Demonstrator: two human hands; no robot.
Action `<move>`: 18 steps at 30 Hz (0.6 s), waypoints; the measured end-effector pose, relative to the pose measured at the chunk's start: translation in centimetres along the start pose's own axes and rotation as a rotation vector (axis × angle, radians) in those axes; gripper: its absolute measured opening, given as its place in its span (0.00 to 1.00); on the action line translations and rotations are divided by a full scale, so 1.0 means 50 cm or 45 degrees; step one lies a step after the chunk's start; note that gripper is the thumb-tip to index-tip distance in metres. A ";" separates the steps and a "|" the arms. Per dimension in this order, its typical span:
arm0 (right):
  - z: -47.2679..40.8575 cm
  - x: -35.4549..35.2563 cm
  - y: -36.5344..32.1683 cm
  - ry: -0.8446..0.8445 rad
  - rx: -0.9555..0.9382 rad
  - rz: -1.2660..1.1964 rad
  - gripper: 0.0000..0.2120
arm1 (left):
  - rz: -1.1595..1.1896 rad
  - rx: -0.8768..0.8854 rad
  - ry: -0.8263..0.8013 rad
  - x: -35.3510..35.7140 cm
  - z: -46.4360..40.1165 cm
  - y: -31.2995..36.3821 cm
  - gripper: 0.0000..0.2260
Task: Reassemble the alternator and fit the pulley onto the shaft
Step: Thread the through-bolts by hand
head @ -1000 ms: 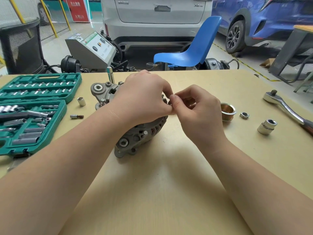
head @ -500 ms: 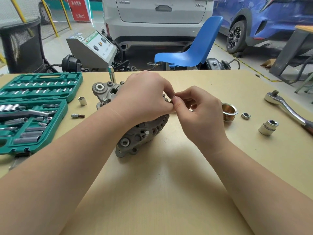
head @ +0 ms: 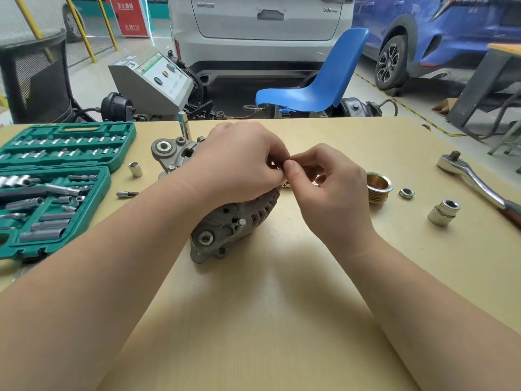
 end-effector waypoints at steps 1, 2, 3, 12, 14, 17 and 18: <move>0.000 0.001 0.000 0.001 0.000 -0.001 0.05 | -0.010 0.001 0.016 0.001 0.001 0.003 0.07; -0.001 0.002 0.000 0.002 0.010 -0.013 0.05 | -0.018 -0.001 0.039 0.003 0.003 0.005 0.07; -0.002 0.001 0.000 0.001 0.028 -0.037 0.06 | -0.014 -0.005 0.064 0.003 0.004 0.005 0.07; -0.006 -0.001 0.005 0.002 0.126 -0.110 0.13 | -0.001 0.018 0.074 0.004 0.001 0.002 0.08; -0.006 -0.002 0.003 0.004 0.115 -0.113 0.11 | -0.038 0.038 0.073 0.004 0.002 0.002 0.08; -0.004 -0.001 0.003 -0.011 0.092 -0.105 0.09 | -0.061 0.060 0.087 0.008 0.003 0.005 0.13; -0.004 0.000 0.003 -0.016 0.093 -0.107 0.09 | -0.067 0.059 0.094 0.010 0.005 0.006 0.16</move>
Point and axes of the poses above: each hand's wrist, its own z-axis away from the middle knuckle, its own x-axis out of the palm, y = z × x, the point moved 2 cm from there along -z, towards the middle knuckle, and after that the axes turned 5 degrees about -y, right-handed, at the moved point
